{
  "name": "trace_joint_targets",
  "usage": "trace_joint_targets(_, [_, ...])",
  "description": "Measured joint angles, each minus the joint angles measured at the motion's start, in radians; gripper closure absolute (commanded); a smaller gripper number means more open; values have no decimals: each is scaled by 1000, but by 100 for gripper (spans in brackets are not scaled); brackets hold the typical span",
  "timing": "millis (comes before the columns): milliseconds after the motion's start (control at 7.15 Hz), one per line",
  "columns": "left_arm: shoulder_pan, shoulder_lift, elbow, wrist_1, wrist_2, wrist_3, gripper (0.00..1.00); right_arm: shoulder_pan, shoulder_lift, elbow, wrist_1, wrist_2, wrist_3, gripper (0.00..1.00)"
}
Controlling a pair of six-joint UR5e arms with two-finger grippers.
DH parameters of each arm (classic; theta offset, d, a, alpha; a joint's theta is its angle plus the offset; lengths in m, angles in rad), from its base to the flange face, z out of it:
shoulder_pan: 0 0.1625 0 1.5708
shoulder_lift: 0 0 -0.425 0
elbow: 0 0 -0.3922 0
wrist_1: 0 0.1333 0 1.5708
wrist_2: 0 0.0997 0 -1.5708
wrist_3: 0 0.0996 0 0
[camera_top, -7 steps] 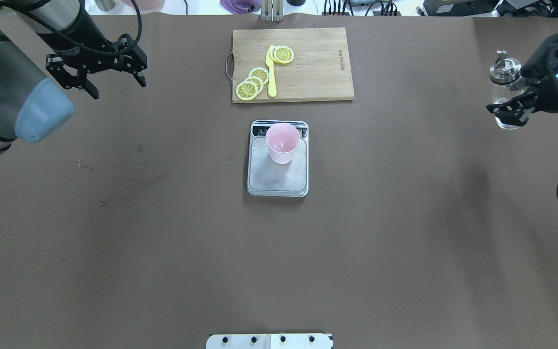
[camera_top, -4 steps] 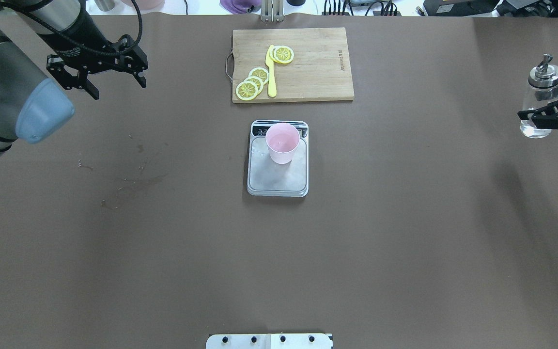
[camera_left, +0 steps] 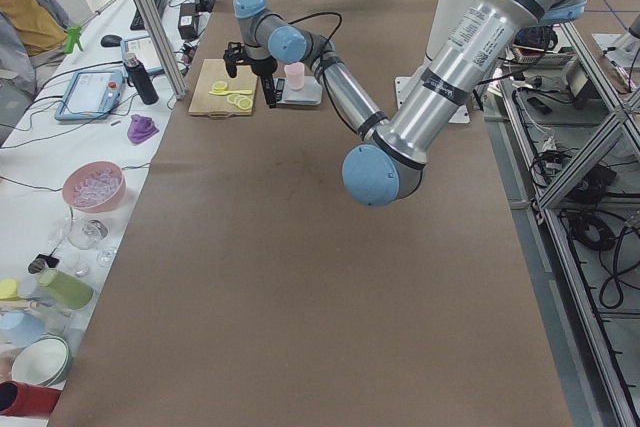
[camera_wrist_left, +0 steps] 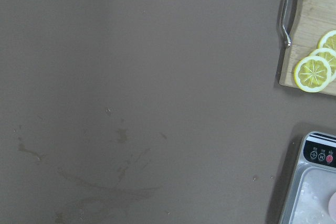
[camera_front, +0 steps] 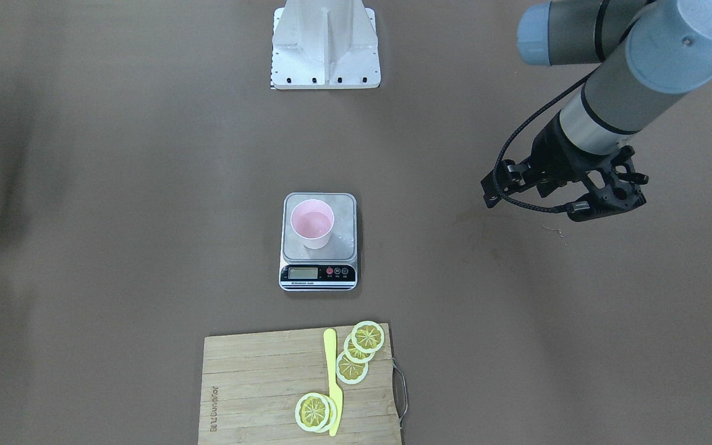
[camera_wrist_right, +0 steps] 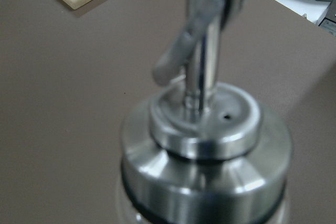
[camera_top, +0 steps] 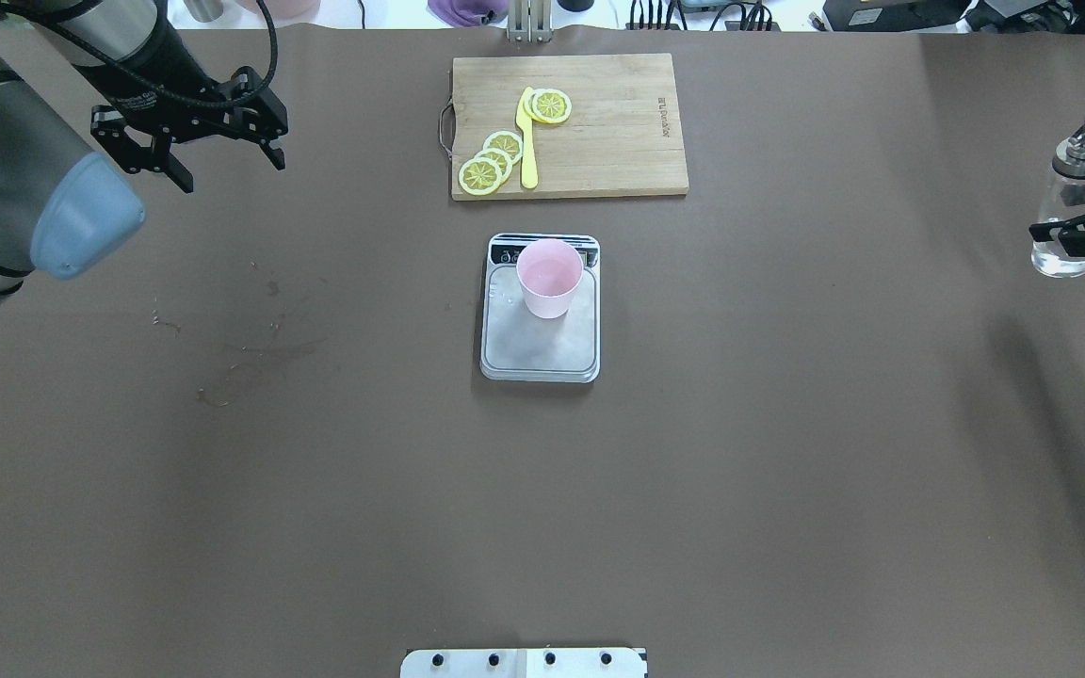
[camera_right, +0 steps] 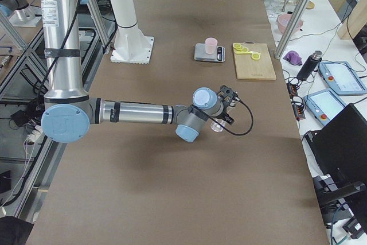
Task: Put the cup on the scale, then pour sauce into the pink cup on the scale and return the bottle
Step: 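Carry the bottle back toward its spot beside the scale with the right gripper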
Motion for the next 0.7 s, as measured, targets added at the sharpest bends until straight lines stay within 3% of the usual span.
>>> trace_joint_targets(419, [0,0,-4,2,1,0,2,21,-15,-35,28,20,-4,100])
trace_joint_targets(699, [0,0,-5,5,1,0,2,28,-29,-131,177,20,0,100])
